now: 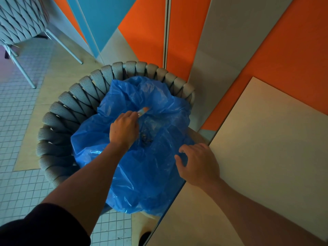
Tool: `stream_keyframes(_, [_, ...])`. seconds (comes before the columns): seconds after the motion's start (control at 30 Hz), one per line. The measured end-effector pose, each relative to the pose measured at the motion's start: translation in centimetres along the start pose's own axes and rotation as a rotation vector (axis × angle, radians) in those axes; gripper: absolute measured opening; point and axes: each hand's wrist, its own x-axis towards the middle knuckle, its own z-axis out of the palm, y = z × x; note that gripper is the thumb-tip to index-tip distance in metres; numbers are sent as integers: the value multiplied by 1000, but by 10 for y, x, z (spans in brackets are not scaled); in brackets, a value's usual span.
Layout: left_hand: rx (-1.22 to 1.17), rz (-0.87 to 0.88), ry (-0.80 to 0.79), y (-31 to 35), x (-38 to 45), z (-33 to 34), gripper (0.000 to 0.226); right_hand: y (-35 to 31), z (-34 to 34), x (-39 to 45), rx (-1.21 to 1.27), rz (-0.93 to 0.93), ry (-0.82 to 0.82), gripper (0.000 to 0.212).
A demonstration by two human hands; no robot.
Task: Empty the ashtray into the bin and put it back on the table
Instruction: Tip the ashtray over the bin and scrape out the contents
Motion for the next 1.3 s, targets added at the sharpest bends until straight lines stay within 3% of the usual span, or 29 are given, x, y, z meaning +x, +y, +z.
stream_keyframes(0.1, [4,0,75,1,0,1,2,0,0,0,2,-2,0,37])
stream_keyframes(0.23, [50,-106,-179,-3,0,15,9,1,1,0,-2,-4,-5,36])
stream_keyframes(0.43, [-23,-180,-147,-8,-4,23,15,1,0,-1,-1,2,-3,39])
stream_keyframes(0.63, [-409,-760,6,-12,3,21,7,1,0,0,10,-5,-7,39])
stream_keyframes(0.73, [-535,-946,42,-17,6,18,14,2,0,-1,5,-8,4,39])
stream_keyframes(1.0, [-773,-1219,60,-25,9,15,7,3,2,0,-5,-13,16,37])
stream_keyframes(1.3, [-970,-1301,50,-19,7,2,5,3,2,-1,-17,-18,33,35])
